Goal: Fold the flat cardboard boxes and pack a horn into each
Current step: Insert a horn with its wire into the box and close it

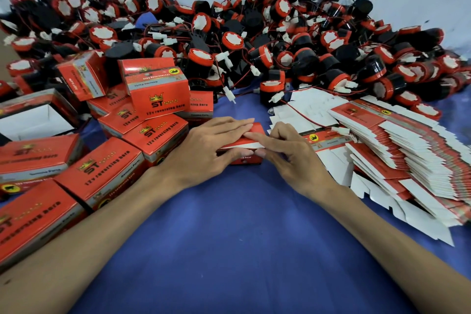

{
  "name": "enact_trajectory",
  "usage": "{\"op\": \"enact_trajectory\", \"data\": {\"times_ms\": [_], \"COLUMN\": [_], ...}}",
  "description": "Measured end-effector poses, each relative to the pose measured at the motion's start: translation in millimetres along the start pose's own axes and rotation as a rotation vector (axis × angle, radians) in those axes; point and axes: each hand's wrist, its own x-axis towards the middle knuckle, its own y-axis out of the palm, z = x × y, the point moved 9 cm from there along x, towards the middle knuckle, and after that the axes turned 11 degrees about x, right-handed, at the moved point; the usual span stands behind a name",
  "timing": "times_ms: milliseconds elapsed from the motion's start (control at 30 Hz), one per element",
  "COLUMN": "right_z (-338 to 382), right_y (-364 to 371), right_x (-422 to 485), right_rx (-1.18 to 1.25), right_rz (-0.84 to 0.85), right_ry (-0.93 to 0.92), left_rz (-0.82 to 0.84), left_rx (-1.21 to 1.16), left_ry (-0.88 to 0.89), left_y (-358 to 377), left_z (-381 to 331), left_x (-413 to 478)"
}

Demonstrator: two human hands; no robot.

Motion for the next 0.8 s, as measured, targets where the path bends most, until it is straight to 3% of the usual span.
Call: {"op": "enact_trajectory", "data": {"times_ms": [200, 333, 433, 600, 800], "right_z": [-6.0, 2.8, 12.3, 17.3, 8.1], "right_y": [-7.9, -13.4, -8.3, -1.4, -2.1], "right_x": [-1.2, -1.9, -4.6, -7.0, -3.7], "right_rx": [0.088, 0.091, -0.051, -0.211, -0.040], "right_rz": [-0.069, -0.155, -0.134, -0.094, -0.075], "right_ry": [0.111, 0.017, -0.118, -0.240, -0.092], "left_rz": [0.059, 0.017, 0.013, 0.120, 0.209], "left_rx": [-0.083, -0.086, -0.053, 0.014, 0.073], "left_ry": [-0.064, -0.035, -0.006, 0.014, 0.049], "left_y": [3.9, 0.1, -0.5, 9.3, 11.9], "left_z": [8.2, 4.8, 0.7, -0.9, 0.9], "left_x": [-0.7, -1.5, -2.0, -4.4, -0.1]}}
